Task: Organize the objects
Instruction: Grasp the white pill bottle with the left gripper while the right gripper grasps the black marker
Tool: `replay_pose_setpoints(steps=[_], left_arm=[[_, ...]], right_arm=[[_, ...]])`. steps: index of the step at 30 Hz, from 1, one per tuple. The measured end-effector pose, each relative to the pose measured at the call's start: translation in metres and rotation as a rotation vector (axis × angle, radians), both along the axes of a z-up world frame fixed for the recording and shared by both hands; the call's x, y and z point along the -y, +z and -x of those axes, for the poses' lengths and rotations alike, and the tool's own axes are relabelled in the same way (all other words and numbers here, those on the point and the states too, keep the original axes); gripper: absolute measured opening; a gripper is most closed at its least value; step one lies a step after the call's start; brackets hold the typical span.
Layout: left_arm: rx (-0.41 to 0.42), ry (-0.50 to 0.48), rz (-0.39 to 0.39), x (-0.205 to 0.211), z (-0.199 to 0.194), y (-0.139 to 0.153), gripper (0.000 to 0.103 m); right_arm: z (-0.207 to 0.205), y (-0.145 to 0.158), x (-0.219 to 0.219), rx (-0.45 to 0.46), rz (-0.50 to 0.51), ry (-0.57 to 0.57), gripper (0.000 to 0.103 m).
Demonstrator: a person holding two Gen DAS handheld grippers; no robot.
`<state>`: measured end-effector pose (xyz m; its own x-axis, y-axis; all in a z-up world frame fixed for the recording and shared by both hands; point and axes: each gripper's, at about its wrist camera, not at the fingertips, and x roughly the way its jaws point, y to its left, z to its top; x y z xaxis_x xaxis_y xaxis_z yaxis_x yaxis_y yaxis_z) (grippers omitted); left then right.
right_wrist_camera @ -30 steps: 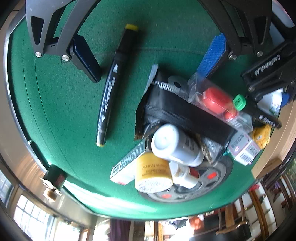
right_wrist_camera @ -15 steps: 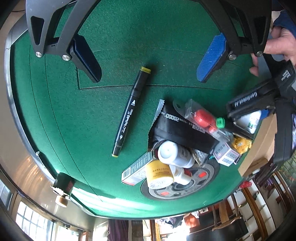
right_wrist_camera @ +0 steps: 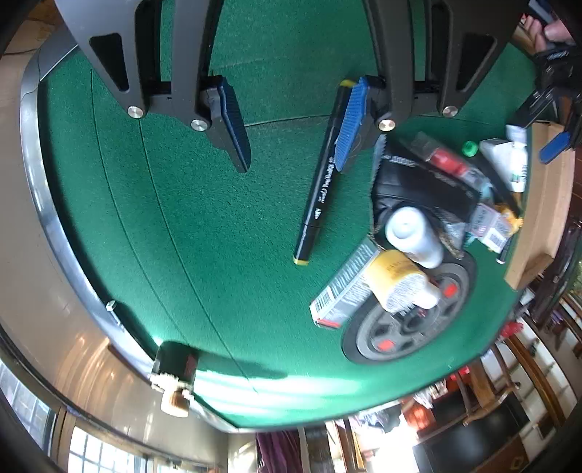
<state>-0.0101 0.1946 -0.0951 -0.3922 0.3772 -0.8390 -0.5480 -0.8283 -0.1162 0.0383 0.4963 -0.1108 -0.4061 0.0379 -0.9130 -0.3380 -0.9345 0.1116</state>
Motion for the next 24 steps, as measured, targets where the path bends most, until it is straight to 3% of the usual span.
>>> replay_pose_setpoints(steps=[8, 12, 14, 15, 18, 21, 23, 24], left_arm=[[0.073, 0.072, -0.071, 0.034, 0.013, 0.005, 0.102], [0.087, 0.062, -0.066, 0.032, 0.014, 0.006, 0.102], [0.112, 0.064, -0.059, 0.029, 0.018, 0.002, 0.102], [0.12, 0.071, -0.05, 0.028, 0.021, 0.001, 0.102], [0.122, 0.076, -0.021, 0.021, 0.028, -0.003, 0.1], [0.14, 0.088, 0.017, 0.015, 0.039, -0.01, 0.089], [0.162, 0.093, 0.027, 0.013, 0.044, -0.015, 0.076], [0.173, 0.094, 0.033, 0.012, 0.046, -0.019, 0.075]], right_arm=[[0.021, -0.022, 0.008, 0.056, 0.004, 0.013, 0.05], [0.026, -0.024, 0.019, 0.07, -0.083, 0.049, 0.049], [0.026, -0.024, 0.024, 0.068, -0.119, 0.096, 0.038], [0.026, -0.023, 0.025, 0.068, -0.118, 0.102, 0.017], [0.017, -0.021, 0.017, 0.06, -0.098, 0.081, 0.013], [0.005, -0.018, 0.004, 0.037, -0.016, 0.05, 0.013], [-0.001, -0.014, 0.001, 0.019, 0.012, 0.042, 0.013], [-0.004, -0.012, -0.001, 0.012, 0.019, 0.038, 0.013]])
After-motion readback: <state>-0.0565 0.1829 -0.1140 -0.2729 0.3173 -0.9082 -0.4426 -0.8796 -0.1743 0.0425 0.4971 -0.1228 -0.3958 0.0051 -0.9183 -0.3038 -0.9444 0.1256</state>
